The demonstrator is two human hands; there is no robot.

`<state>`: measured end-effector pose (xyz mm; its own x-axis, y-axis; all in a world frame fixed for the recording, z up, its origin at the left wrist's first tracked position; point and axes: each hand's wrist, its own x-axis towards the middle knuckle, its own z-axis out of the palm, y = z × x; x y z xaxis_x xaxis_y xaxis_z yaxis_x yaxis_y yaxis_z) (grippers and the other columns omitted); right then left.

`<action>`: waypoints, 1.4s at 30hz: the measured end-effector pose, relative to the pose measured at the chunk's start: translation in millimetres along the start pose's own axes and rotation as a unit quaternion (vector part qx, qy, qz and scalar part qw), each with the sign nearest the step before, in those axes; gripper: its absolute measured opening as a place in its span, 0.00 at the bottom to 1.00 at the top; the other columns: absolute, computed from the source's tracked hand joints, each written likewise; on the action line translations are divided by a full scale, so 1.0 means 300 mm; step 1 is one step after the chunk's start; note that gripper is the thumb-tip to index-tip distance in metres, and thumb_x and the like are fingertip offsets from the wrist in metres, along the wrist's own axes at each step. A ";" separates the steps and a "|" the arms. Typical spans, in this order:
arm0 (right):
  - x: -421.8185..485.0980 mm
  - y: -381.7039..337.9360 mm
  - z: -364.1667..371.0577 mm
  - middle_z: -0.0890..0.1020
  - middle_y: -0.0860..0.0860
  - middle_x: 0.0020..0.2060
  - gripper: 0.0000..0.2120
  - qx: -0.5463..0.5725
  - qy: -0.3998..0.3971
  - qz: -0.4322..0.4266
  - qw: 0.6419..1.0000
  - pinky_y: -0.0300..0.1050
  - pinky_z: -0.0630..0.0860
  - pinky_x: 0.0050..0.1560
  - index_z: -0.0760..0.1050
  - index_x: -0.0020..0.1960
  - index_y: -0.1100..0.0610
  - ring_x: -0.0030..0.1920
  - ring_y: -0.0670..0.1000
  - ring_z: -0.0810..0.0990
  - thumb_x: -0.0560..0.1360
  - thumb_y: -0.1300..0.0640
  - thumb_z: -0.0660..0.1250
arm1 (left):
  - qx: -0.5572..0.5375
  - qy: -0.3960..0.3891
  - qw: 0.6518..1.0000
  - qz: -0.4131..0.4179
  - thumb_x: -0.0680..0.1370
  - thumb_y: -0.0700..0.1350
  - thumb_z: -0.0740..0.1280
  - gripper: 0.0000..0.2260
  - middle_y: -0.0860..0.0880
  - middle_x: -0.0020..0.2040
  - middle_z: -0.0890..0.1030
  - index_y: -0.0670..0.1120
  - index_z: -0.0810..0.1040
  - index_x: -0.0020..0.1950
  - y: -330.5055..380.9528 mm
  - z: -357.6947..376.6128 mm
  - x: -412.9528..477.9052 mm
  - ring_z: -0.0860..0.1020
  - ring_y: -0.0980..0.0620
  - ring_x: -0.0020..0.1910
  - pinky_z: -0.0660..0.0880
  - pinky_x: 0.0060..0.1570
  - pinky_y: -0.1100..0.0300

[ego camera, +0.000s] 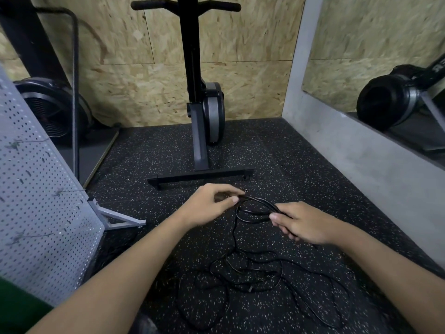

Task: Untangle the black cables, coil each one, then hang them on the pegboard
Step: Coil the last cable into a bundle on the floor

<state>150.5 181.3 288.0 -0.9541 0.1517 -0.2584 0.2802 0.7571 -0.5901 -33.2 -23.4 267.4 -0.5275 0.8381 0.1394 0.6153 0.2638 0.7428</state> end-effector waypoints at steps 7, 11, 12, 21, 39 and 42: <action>-0.008 -0.009 -0.006 0.82 0.48 0.39 0.14 -0.060 0.037 -0.034 0.997 0.45 0.78 0.42 0.75 0.48 0.54 0.36 0.44 0.78 0.86 0.48 0.58 | 0.041 -0.013 0.999 -0.030 0.84 0.44 0.69 0.05 0.57 0.52 0.86 0.55 0.80 0.54 -0.036 0.051 0.002 0.82 0.59 0.54 0.78 0.62 0.50; 0.001 0.002 0.003 0.83 0.48 0.40 0.15 -0.040 0.078 -0.019 0.996 0.51 0.80 0.44 0.75 0.47 0.54 0.39 0.54 0.83 0.87 0.48 0.57 | 0.037 0.059 0.997 -0.029 0.83 0.43 0.70 0.04 0.56 0.44 0.87 0.48 0.84 0.50 -0.006 0.050 0.011 0.83 0.60 0.45 0.81 0.52 0.56; 0.003 0.004 0.008 0.83 0.47 0.40 0.15 -0.034 0.093 -0.014 0.995 0.51 0.80 0.45 0.75 0.47 0.55 0.40 0.54 0.84 0.87 0.48 0.57 | 0.012 0.074 0.996 -0.037 0.83 0.42 0.69 0.05 0.54 0.43 0.87 0.46 0.85 0.50 0.010 0.053 0.010 0.84 0.58 0.44 0.83 0.49 0.57; 0.064 -0.032 0.104 0.86 0.45 0.45 0.12 0.085 0.170 0.006 0.982 0.34 0.78 0.48 0.77 0.52 0.54 0.44 0.37 0.85 0.87 0.50 0.58 | -0.388 0.177 0.879 -0.214 0.85 0.39 0.65 0.07 0.38 0.53 0.85 0.36 0.80 0.55 0.123 0.103 0.024 0.85 0.45 0.49 0.85 0.43 0.55; 0.078 -0.136 0.097 0.78 0.50 0.36 0.13 0.339 0.209 -0.028 0.917 0.49 0.81 0.44 0.78 0.52 0.57 0.36 0.51 0.79 0.87 0.50 0.59 | -0.544 0.096 0.813 -0.185 0.87 0.52 0.59 0.17 0.41 0.54 0.86 0.41 0.79 0.64 0.105 0.065 0.037 0.85 0.45 0.46 0.85 0.53 0.48; 0.066 -0.155 0.071 0.78 0.50 0.35 0.13 0.409 0.235 -0.018 0.882 0.50 0.79 0.44 0.78 0.54 0.60 0.35 0.50 0.79 0.87 0.51 0.60 | -0.315 -0.087 0.930 -0.170 0.85 0.40 0.60 0.13 0.49 0.60 0.86 0.49 0.78 0.66 0.062 0.130 0.000 0.83 0.49 0.60 0.79 0.65 0.49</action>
<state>120.7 135.6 293.9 -0.8485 0.5291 0.0034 0.0487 0.0844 -0.9952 1.1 -0.1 255.8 -0.4931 0.8361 -0.2405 -0.0631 0.2413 0.9684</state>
